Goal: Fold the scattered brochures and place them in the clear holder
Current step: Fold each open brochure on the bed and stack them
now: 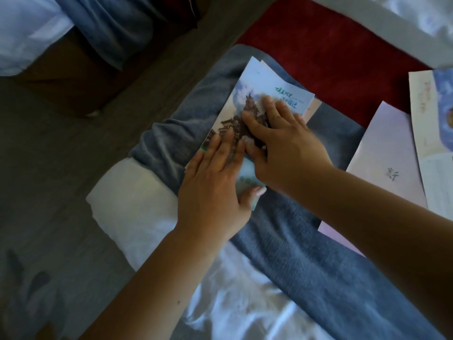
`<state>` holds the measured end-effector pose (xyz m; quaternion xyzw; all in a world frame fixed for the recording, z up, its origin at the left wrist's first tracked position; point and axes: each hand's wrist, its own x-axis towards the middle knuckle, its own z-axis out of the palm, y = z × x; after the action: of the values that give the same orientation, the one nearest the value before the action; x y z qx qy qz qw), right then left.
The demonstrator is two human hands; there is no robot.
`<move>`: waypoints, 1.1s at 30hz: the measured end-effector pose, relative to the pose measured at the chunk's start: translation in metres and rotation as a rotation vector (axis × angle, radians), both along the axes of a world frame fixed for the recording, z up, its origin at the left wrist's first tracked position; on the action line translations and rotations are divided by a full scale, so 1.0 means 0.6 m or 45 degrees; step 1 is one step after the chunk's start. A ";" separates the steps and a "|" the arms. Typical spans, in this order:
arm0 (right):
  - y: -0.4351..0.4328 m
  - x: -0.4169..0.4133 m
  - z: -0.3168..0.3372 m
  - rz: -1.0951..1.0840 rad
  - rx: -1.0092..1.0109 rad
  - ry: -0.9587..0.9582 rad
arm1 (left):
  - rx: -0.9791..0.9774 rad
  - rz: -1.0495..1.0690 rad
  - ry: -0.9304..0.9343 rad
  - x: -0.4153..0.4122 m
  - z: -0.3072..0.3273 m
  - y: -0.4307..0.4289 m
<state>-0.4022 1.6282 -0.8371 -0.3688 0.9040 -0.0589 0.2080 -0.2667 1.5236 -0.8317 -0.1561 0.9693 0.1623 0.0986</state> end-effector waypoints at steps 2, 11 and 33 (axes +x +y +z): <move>-0.004 -0.004 -0.007 0.005 0.029 -0.016 | -0.004 0.011 -0.022 -0.005 -0.002 0.000; -0.001 -0.008 -0.004 -0.074 -0.133 -0.173 | -0.086 -0.036 -0.110 -0.025 0.029 0.010; 0.679 0.099 0.040 -0.862 -0.038 0.018 | -0.177 -0.784 0.004 -0.071 0.054 0.474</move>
<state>-0.3426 2.0357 -0.8128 -0.0509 0.9756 -0.1353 0.1651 -0.3092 1.8083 -0.7990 0.1385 0.9800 0.0585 0.1307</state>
